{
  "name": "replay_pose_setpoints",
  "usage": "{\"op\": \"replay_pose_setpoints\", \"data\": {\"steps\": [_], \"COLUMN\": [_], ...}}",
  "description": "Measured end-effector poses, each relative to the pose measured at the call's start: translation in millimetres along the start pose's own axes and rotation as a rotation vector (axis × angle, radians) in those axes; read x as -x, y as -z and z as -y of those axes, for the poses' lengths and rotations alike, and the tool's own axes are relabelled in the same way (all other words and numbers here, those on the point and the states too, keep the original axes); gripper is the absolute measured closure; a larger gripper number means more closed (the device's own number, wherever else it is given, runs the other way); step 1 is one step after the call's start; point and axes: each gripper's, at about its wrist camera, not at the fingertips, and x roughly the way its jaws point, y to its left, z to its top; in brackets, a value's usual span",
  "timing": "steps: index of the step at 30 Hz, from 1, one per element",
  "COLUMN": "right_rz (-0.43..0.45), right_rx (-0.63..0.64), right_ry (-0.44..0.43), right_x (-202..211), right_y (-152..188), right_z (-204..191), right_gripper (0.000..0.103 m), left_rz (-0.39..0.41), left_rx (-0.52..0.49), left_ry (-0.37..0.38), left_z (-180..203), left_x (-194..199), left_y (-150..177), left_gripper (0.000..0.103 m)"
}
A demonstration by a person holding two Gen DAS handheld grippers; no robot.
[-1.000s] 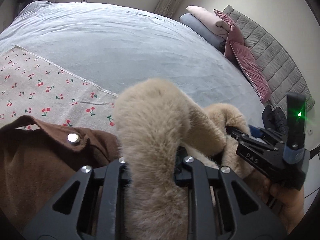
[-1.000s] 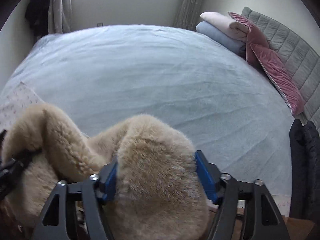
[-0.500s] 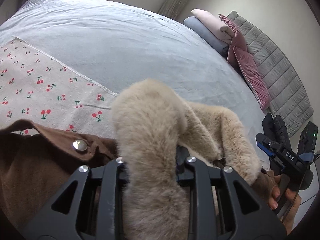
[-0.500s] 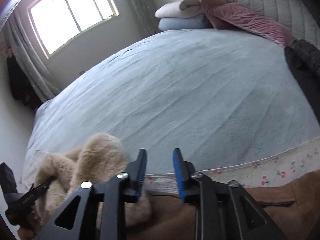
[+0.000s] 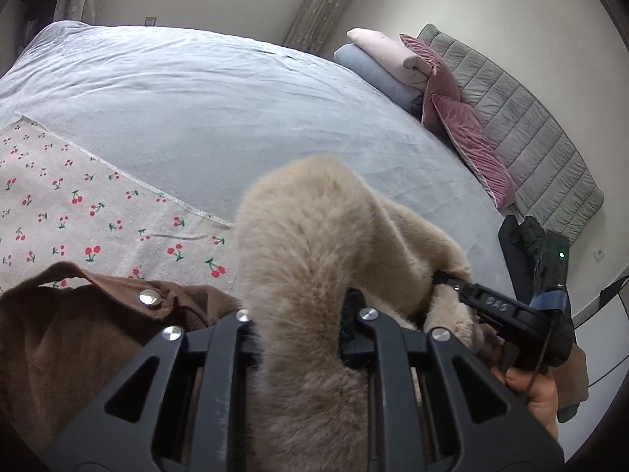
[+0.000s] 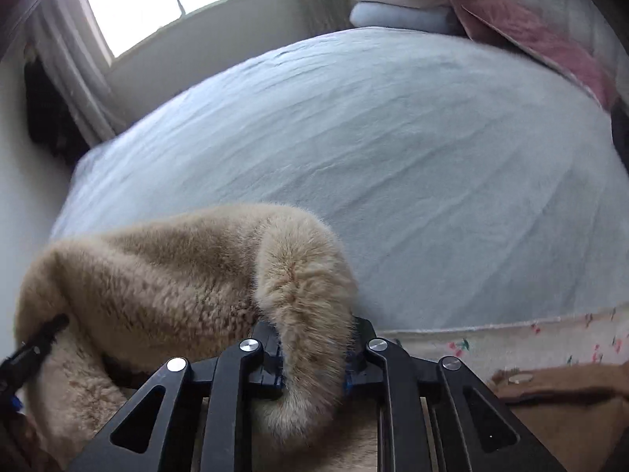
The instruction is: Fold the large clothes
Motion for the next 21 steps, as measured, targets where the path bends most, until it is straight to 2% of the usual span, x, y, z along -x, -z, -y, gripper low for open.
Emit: {"op": "replay_pose_setpoints", "data": {"steps": [3,5,8,11,14,16,18,20,21], "right_rz": [0.086,0.077,0.056,0.054,0.049,0.056,0.064,0.071,0.069], "right_rx": [-0.246,-0.254,-0.284,-0.265,-0.262,-0.243,-0.21,-0.163,-0.136], "right_ry": [-0.211,-0.222,-0.25,-0.235,-0.216,-0.198,-0.169,-0.112,-0.088], "right_x": [38,40,26,10,3,1,1,9,18], "right_y": [10,16,24,14,22,24,28,28,29], "right_z": [55,65,58,56,50,45,27,13,7], "right_gripper": [0.091,0.091,0.091,0.091,0.09,0.087,0.082,0.063,0.058], "left_rz": [0.003,0.002,-0.038,-0.099,-0.091,-0.076,-0.071,-0.101,-0.125], "left_rx": [-0.012,-0.032,0.018,0.092,0.155,0.136,0.099,0.087,0.069], "left_ry": [0.079,0.061,0.016,0.024,0.052,0.024,-0.028,-0.054,-0.069], "left_z": [5,8,-10,-33,-42,-33,-22,-14,-8], "left_x": [5,1,-23,-56,-64,-62,-57,-49,-44], "left_y": [-2,0,1,5,7,7,8,8,9], "left_gripper": [0.083,0.082,0.081,0.077,0.069,0.06,0.049,0.033,0.031]}}
